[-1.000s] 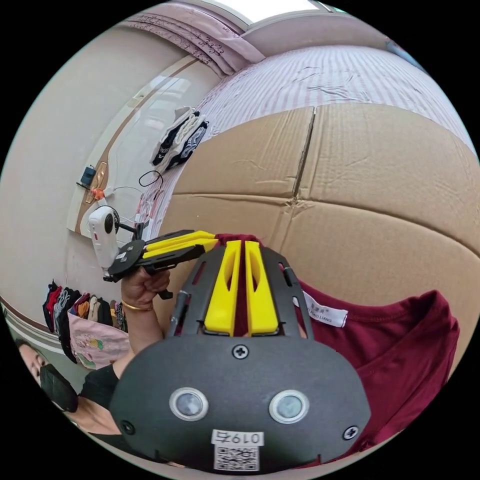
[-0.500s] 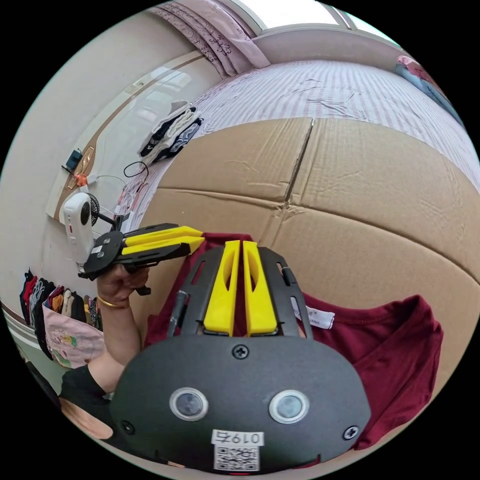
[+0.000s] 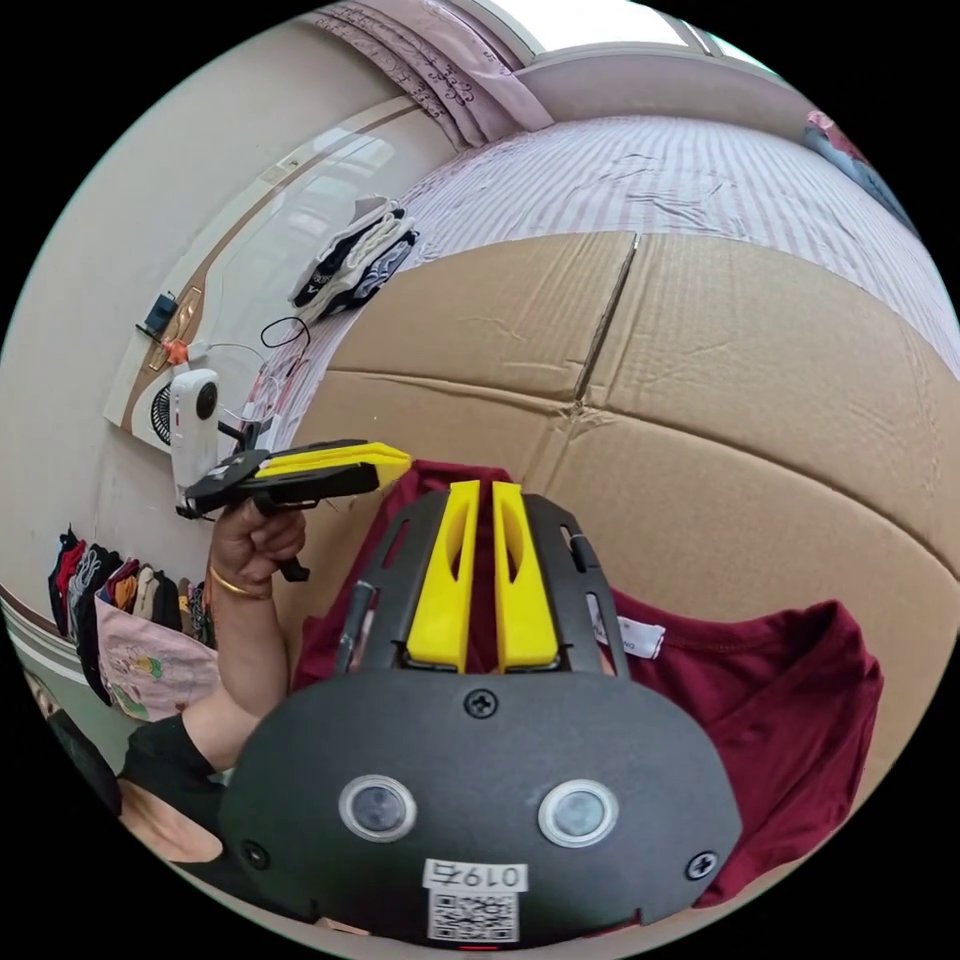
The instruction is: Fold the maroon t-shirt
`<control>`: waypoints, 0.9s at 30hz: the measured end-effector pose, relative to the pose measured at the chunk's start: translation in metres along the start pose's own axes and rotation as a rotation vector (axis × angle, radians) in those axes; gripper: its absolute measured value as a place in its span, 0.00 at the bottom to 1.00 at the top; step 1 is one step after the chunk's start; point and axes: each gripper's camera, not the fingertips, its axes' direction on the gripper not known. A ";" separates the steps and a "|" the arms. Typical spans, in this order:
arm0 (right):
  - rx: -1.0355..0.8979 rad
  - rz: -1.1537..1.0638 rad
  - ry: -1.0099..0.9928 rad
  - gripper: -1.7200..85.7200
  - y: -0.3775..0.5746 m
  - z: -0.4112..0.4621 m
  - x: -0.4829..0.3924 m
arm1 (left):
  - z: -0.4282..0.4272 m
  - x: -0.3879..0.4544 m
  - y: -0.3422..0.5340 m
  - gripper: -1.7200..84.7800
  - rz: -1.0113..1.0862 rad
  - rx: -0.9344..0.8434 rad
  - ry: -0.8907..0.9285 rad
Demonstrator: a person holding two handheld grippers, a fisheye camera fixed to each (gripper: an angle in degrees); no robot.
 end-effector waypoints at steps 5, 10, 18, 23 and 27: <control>0.010 -0.013 -0.012 0.05 0.005 -0.010 0.002 | -0.020 -0.008 0.009 0.03 -0.035 0.034 0.052; -0.004 -0.008 -0.025 0.08 0.011 -0.011 0.009 | -0.033 0.007 0.015 0.03 0.015 0.033 0.152; 0.002 -0.010 -0.044 0.08 0.026 -0.025 0.023 | -0.046 0.058 0.029 0.03 0.113 -0.032 0.018; -0.017 -0.094 -0.120 0.08 0.065 -0.052 0.013 | -0.085 0.079 0.043 0.03 0.109 0.048 0.066; -0.088 -0.166 -0.118 0.09 0.119 -0.054 -0.005 | -0.125 0.123 0.059 0.03 0.139 0.076 0.035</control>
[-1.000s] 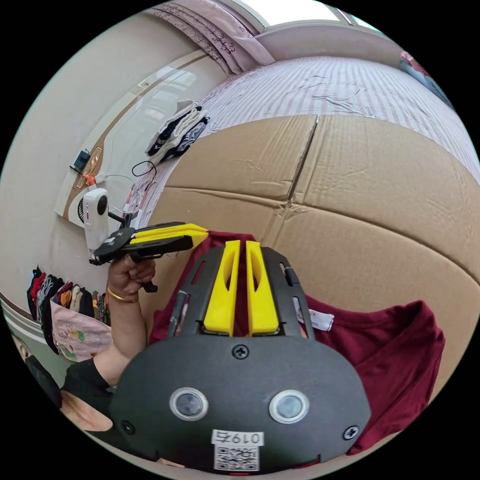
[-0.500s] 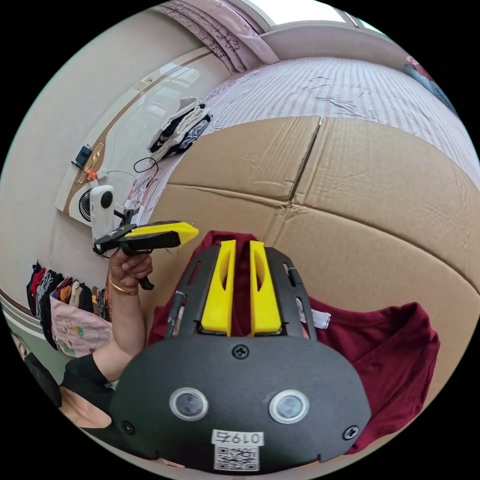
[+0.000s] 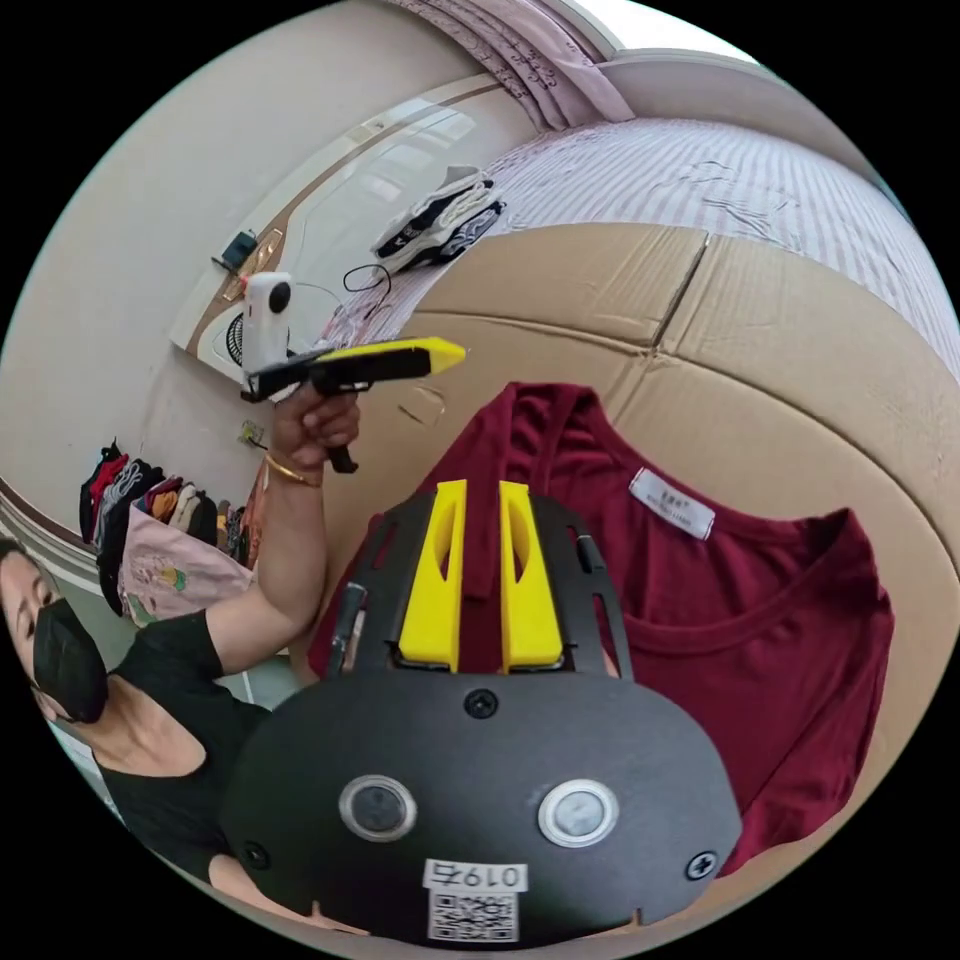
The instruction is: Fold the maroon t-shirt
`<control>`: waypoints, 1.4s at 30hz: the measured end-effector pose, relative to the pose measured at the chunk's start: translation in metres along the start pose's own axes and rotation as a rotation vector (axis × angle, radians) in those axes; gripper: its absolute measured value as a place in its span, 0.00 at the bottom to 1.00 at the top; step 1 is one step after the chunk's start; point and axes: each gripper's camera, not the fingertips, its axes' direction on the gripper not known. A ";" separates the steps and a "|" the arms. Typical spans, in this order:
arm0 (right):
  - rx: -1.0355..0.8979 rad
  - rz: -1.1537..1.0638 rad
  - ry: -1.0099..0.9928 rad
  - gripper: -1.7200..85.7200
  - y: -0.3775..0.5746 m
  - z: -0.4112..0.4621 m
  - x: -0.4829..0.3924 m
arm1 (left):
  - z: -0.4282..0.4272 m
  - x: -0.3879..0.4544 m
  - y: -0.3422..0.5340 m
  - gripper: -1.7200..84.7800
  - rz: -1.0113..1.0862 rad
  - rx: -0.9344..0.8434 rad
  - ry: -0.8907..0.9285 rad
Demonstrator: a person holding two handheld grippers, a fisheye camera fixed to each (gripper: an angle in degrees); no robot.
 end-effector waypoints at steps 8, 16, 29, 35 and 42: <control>0.051 0.102 -0.057 0.10 0.075 0.001 0.021 | -0.043 0.147 0.077 0.03 0.253 -0.067 -0.136; 0.064 0.152 -0.093 0.11 0.098 0.023 0.041 | -0.044 0.287 0.210 0.04 0.592 0.060 -0.594; 0.033 0.139 -0.064 0.08 0.133 0.060 0.044 | -0.056 0.376 0.259 0.06 0.641 -0.071 -0.704; 0.037 0.146 -0.051 0.04 0.151 0.083 0.045 | -0.066 0.394 0.267 0.04 0.595 -0.069 -0.670; 0.064 0.153 -0.066 0.02 0.175 0.110 0.045 | -0.077 0.409 0.275 0.03 0.557 -0.083 -0.639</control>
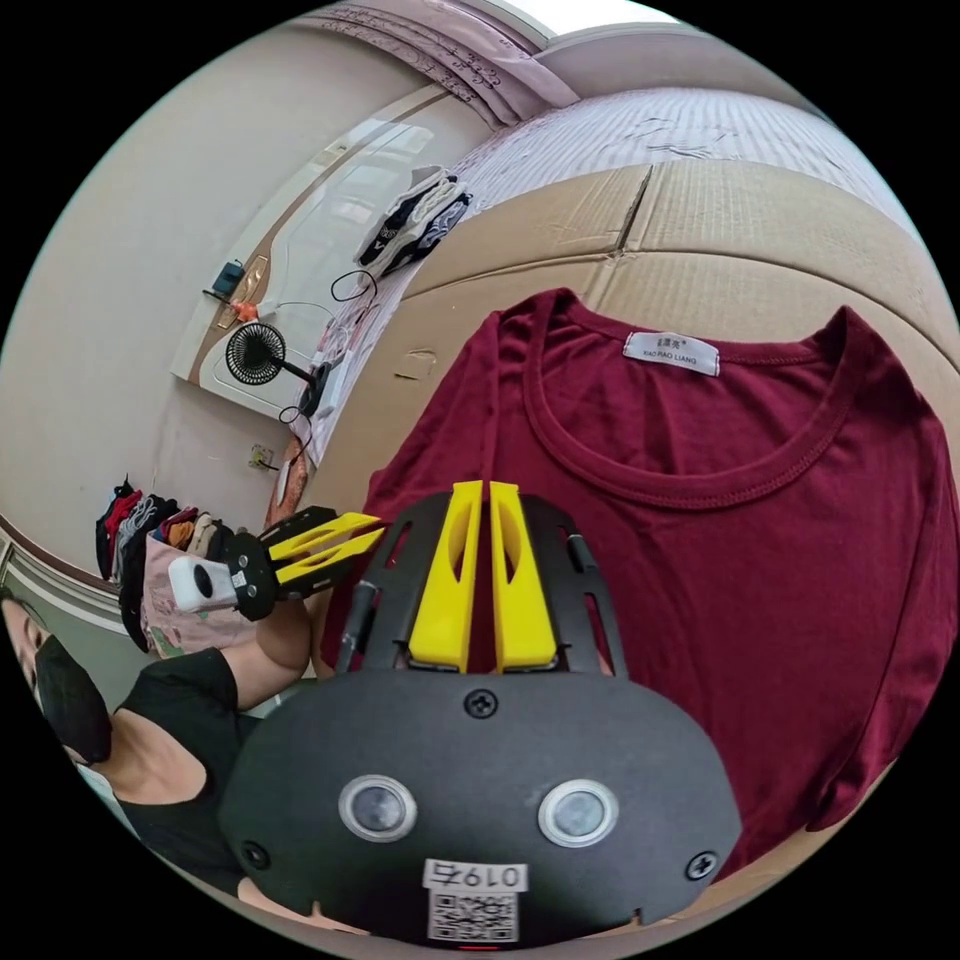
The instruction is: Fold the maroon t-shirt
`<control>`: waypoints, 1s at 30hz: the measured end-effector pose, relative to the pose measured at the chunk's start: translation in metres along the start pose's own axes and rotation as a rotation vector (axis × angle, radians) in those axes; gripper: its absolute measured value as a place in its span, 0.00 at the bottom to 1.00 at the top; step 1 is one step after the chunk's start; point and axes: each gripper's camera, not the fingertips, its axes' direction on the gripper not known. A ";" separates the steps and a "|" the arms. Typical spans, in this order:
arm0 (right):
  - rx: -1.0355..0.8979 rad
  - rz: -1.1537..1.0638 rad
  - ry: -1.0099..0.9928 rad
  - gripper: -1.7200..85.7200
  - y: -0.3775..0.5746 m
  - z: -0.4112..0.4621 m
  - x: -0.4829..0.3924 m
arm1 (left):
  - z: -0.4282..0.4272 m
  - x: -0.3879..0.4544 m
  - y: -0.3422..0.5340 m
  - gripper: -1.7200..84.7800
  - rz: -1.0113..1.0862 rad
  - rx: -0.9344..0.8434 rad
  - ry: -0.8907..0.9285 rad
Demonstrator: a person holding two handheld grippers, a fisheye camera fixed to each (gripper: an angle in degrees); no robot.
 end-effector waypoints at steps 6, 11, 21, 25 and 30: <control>-0.011 -0.007 0.054 0.02 0.024 0.037 -0.004 | -0.016 0.006 0.001 0.03 0.000 0.000 0.028; -0.014 -0.015 0.091 0.02 0.050 0.076 -0.011 | -0.028 0.010 0.004 0.03 -0.007 0.012 0.034; 0.066 -0.076 0.190 0.02 0.118 0.142 -0.044 | -0.056 0.019 0.016 0.03 0.025 0.047 -0.010; 0.221 -0.288 0.442 0.02 0.186 0.171 -0.108 | -0.062 0.025 0.018 0.03 0.070 0.061 -0.046; 0.214 -0.459 0.609 0.02 0.258 0.246 -0.162 | -0.059 0.034 0.015 0.04 0.109 0.022 -0.102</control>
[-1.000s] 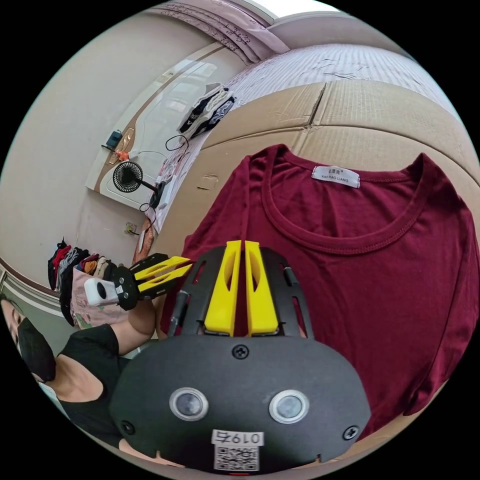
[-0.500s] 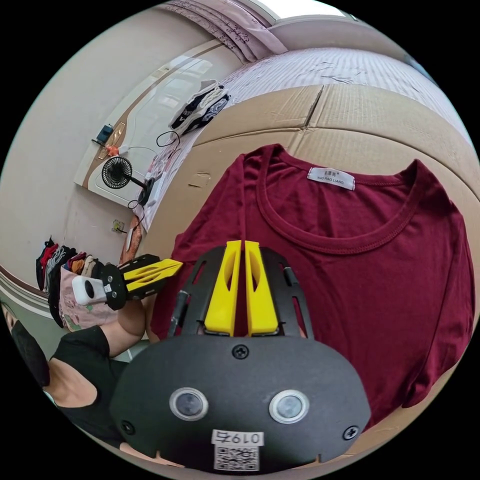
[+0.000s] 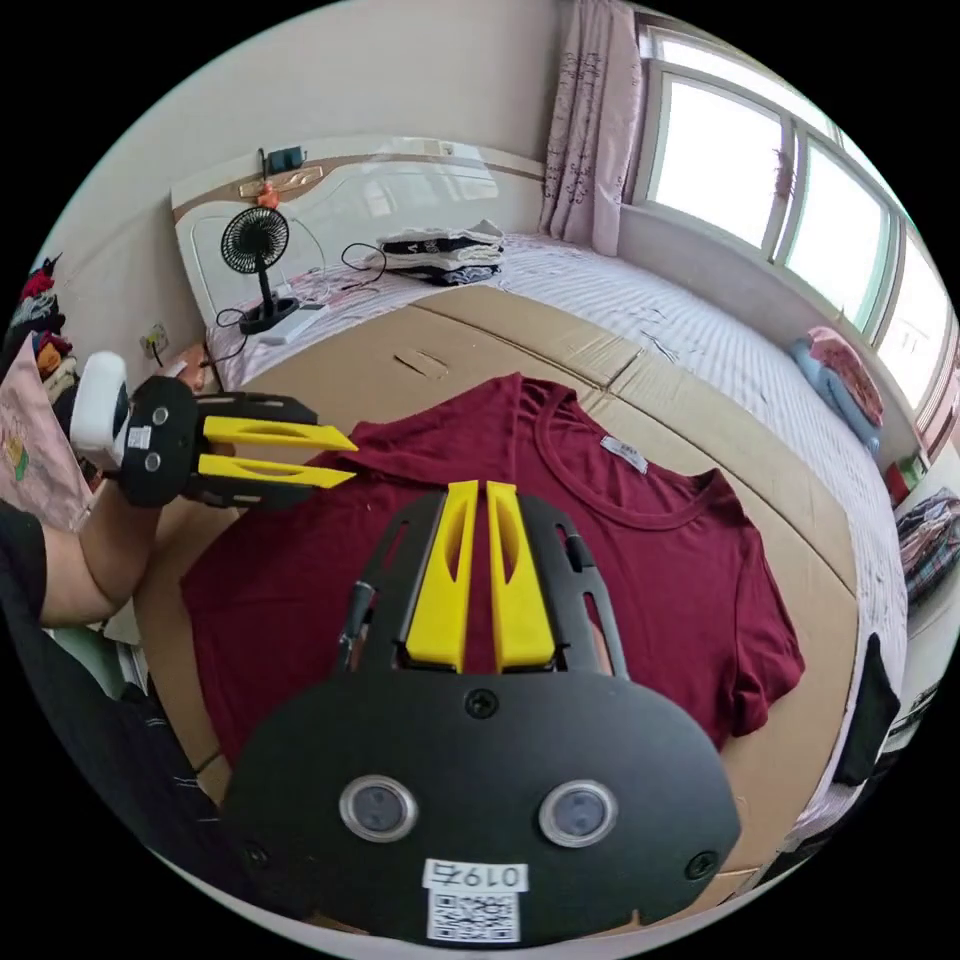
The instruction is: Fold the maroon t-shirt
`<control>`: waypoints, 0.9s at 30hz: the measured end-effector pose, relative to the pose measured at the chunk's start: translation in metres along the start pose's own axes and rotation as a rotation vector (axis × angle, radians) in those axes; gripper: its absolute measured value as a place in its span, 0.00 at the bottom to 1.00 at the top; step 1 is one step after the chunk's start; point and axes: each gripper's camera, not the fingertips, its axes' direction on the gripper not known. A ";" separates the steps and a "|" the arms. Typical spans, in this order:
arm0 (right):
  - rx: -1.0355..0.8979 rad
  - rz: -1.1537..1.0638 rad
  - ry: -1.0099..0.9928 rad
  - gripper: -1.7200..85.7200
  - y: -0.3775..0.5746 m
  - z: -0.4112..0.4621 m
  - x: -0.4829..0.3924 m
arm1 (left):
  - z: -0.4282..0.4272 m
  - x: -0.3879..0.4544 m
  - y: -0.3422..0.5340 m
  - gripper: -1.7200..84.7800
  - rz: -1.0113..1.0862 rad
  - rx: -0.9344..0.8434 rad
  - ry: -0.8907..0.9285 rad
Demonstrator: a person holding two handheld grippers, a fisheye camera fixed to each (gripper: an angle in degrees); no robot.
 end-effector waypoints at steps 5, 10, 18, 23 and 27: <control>0.012 -0.125 0.107 0.02 0.036 0.032 -0.105 | 0.007 -0.001 0.004 0.03 0.007 -0.043 -0.037; 0.016 -0.257 0.266 0.06 0.061 0.074 -0.165 | 0.013 -0.010 0.014 0.03 -0.007 -0.033 -0.005; 0.030 -0.464 0.353 0.10 0.083 0.137 -0.222 | 0.029 -0.040 0.038 0.03 -0.067 0.004 0.083; 0.038 -0.568 0.326 0.10 0.086 0.168 -0.251 | 0.040 -0.062 0.054 0.03 -0.115 0.039 0.127; 0.035 -0.618 0.285 0.09 0.091 0.188 -0.269 | 0.050 -0.081 0.068 0.03 -0.145 0.063 0.146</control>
